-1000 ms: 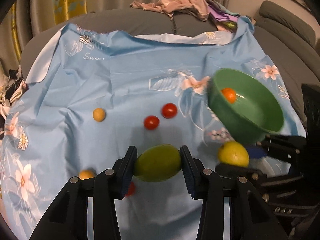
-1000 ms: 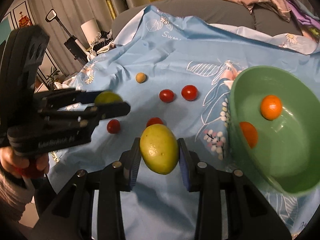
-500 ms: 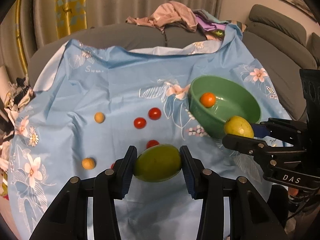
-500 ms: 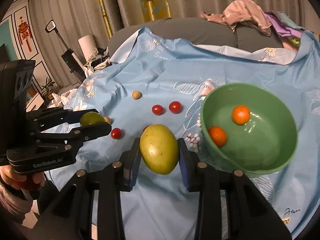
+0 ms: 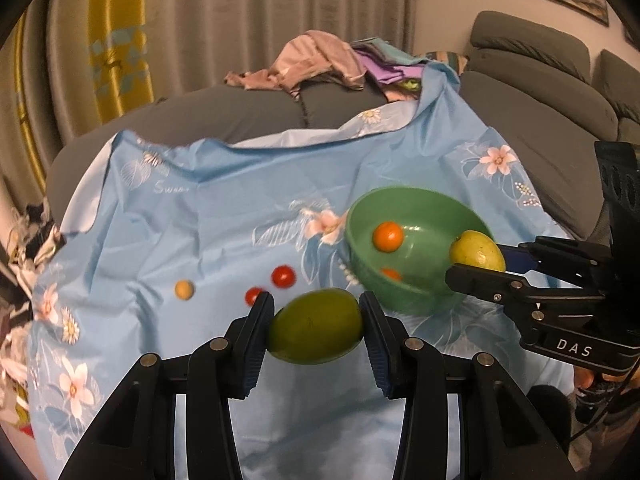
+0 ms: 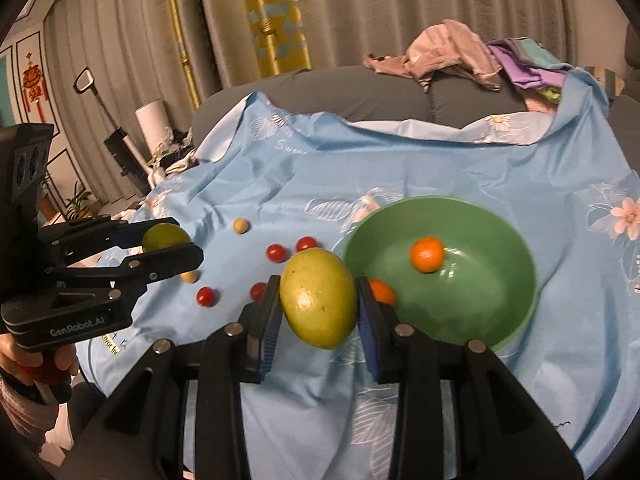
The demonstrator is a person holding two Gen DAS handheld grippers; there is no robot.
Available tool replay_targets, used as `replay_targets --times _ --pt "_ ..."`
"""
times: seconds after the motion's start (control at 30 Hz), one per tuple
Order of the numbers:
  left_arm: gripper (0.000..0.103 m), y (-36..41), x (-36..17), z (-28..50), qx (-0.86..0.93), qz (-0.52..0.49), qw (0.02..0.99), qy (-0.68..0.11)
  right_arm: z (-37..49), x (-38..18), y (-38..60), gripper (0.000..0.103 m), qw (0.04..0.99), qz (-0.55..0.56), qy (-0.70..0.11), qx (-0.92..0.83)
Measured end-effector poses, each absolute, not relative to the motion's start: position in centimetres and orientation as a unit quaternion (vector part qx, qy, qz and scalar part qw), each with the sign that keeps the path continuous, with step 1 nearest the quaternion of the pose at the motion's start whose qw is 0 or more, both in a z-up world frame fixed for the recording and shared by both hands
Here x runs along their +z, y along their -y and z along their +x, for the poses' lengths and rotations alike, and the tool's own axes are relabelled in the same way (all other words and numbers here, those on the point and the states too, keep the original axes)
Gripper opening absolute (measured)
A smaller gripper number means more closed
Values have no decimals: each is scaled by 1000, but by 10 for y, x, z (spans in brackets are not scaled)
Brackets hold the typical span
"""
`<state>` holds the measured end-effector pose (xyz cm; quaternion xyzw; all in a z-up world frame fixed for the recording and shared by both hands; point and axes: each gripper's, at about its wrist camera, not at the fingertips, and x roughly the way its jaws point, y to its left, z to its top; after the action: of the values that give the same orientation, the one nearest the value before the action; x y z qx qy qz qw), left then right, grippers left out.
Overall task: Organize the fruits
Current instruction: 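Lower the lemon and plum into the green bowl and open both tools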
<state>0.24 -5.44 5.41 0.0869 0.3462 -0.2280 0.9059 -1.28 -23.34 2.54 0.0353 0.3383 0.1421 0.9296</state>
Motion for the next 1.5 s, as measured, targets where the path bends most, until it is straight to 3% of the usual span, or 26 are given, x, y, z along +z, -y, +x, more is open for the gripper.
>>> replay_targets --times 0.63,1.5 --pt "44 126 69 20 -282 125 896 -318 -6 36 287 36 944 44 -318 80" --pt "44 173 22 60 -305 144 869 -361 17 -1 318 36 931 64 -355 50"
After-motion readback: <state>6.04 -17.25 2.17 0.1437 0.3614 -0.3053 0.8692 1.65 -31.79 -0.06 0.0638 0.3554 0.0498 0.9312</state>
